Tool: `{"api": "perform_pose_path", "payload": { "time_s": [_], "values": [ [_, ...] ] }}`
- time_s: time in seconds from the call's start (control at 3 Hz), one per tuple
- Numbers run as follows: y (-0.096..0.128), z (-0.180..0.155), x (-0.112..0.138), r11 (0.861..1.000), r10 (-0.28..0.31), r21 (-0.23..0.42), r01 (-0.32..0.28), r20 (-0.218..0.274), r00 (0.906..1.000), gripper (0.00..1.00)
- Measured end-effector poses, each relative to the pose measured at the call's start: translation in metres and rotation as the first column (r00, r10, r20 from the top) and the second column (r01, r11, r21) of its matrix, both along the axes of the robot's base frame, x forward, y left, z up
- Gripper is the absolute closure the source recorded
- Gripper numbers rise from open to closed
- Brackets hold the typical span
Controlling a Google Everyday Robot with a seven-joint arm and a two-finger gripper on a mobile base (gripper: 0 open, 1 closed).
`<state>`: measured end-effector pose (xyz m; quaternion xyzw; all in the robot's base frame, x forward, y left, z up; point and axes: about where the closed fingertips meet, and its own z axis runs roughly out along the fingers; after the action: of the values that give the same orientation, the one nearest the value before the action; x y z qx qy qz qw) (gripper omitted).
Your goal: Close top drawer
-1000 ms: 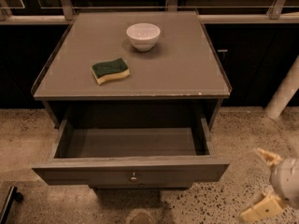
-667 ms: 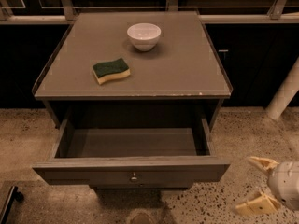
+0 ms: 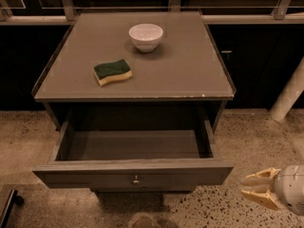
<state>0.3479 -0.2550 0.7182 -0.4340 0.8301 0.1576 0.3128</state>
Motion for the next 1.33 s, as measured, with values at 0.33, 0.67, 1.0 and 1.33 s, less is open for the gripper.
{"api": "perform_pose_path", "payload": {
  "time_s": [0.33, 0.67, 1.0, 1.33],
  "values": [
    [0.0, 0.0, 0.0, 1.0, 0.0, 0.0, 0.0, 0.0, 1.0, 0.88],
    [0.006, -0.029, -0.005, 0.998, 0.005, 0.066, -0.002, -0.045, 0.999, 1.0],
    [0.022, -0.073, -0.002, 0.99, 0.027, 0.139, -0.013, -0.097, 0.9949, 1.0],
    [0.039, -0.097, 0.019, 0.986, 0.063, 0.158, -0.047, -0.095, 0.9935, 1.0]
  ]
}}
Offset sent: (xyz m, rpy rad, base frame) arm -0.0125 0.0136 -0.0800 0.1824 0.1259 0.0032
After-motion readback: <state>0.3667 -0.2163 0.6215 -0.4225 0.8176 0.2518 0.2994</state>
